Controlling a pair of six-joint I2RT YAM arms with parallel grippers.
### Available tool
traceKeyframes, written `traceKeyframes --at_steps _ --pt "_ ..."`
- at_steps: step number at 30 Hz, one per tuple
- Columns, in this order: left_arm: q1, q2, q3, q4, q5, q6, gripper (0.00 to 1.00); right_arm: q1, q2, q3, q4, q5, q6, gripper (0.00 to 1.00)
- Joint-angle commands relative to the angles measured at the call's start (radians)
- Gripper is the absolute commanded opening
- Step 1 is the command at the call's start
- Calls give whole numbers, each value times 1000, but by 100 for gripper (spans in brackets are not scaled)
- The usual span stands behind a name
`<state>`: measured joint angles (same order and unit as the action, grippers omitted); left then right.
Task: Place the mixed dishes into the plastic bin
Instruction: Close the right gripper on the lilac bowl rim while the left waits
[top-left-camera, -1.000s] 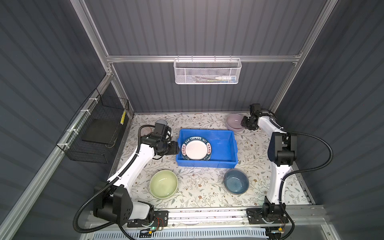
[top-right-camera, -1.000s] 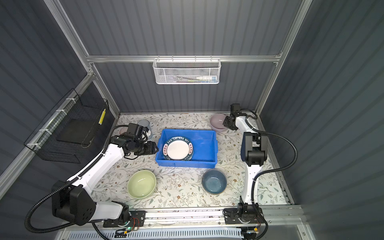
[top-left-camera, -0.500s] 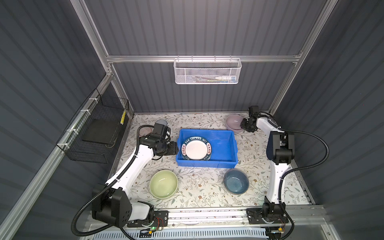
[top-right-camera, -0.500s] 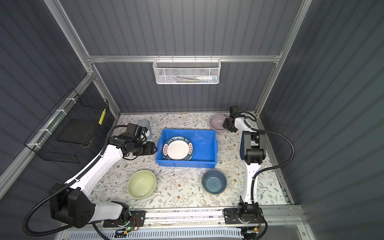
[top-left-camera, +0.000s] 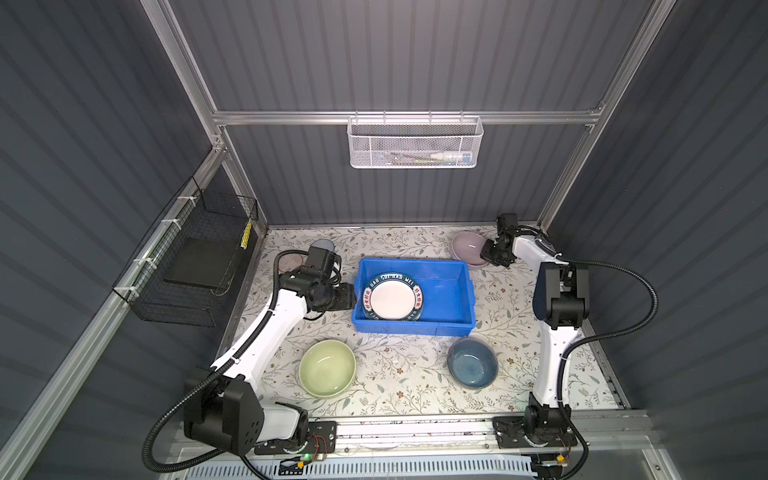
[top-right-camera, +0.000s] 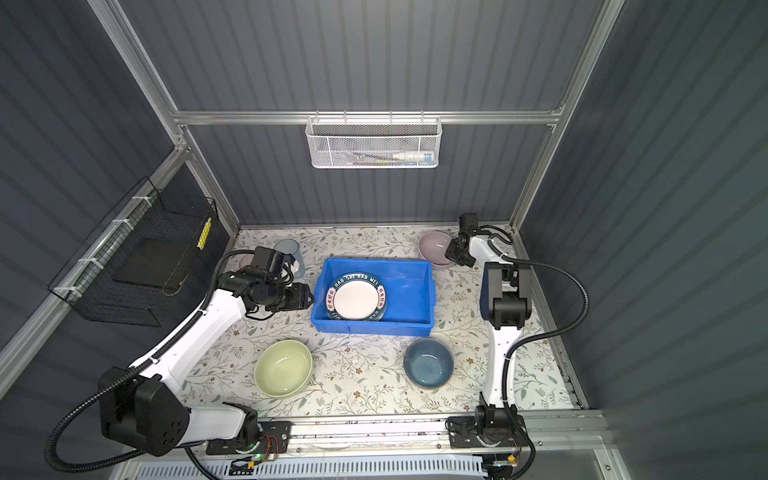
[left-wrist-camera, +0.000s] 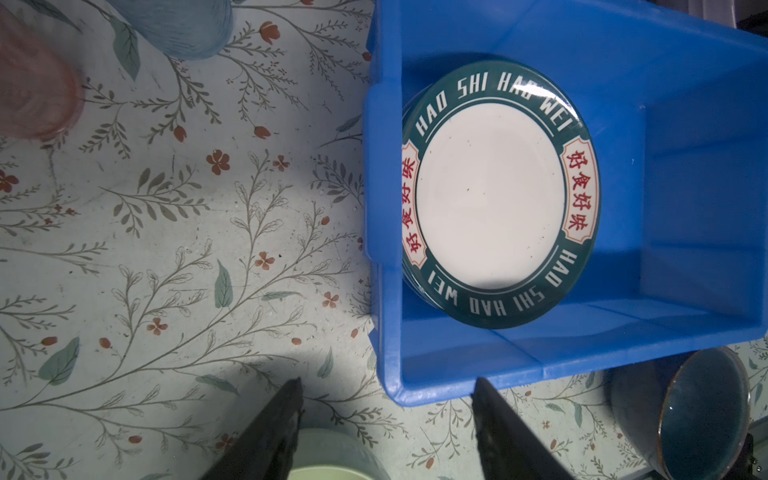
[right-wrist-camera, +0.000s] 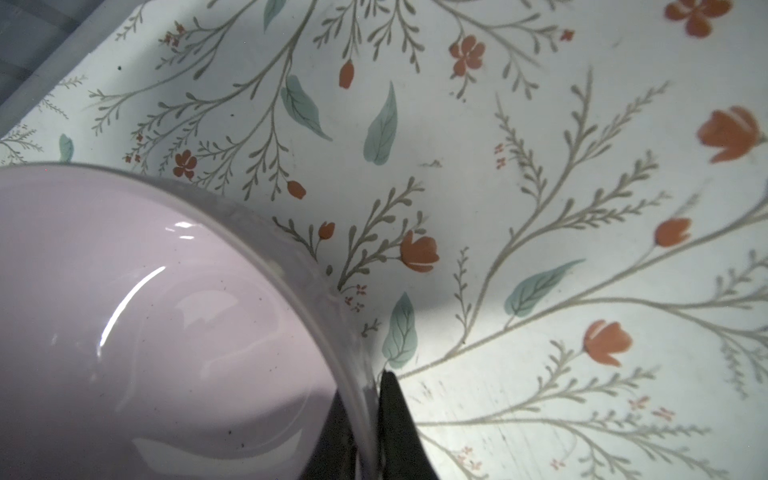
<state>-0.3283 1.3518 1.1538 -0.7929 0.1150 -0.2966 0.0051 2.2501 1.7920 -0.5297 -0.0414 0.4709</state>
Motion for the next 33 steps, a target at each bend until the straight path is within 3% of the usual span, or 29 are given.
traceKeyframes --at_steps 1,19,23,33 --pt "-6 -6 10 -23 0 8 66 -20 -71 -15 2 -14 18 6" --pt "-5 20 18 12 -26 -3 69 -89 -245 -126 27 23 -12 1" --pt "-6 20 18 15 -32 -7 72 -87 -327 -162 29 -19 -28 0" --pt "-6 -14 12 -17 -80 3 83 26 -473 -130 -95 -62 -126 0"
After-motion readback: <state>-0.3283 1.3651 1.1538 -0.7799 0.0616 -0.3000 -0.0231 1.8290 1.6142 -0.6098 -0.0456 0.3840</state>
